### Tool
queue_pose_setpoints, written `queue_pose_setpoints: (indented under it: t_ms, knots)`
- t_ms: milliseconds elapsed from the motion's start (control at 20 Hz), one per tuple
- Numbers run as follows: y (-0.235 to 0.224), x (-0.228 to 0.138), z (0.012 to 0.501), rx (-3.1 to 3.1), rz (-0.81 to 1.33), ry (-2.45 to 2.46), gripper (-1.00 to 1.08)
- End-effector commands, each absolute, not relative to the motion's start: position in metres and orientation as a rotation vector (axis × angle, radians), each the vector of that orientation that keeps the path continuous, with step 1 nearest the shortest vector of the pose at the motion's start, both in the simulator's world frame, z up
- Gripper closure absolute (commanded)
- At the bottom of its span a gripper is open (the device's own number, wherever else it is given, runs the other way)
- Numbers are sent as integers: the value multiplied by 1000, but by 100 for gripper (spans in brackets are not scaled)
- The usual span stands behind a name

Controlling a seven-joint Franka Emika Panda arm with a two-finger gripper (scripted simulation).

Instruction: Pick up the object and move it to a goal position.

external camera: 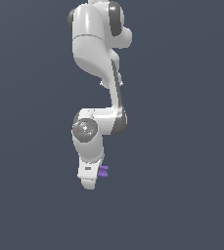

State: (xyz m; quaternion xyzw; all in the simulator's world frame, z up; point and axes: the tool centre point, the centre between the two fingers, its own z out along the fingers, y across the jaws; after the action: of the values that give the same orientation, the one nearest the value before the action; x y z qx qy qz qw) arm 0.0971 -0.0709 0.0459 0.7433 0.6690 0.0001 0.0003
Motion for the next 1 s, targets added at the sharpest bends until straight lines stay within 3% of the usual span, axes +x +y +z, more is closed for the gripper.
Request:
queue_pose_setpoints:
  t_ms: [0, 350, 400, 950]
  knots:
    - [-71, 96, 32, 2333, 0, 2103, -92]
    - [-71, 98, 25, 2333, 0, 2103, -92]
    - [-71, 98, 25, 2333, 0, 2103, 108]
    - [-71, 98, 25, 2333, 0, 2103, 108]
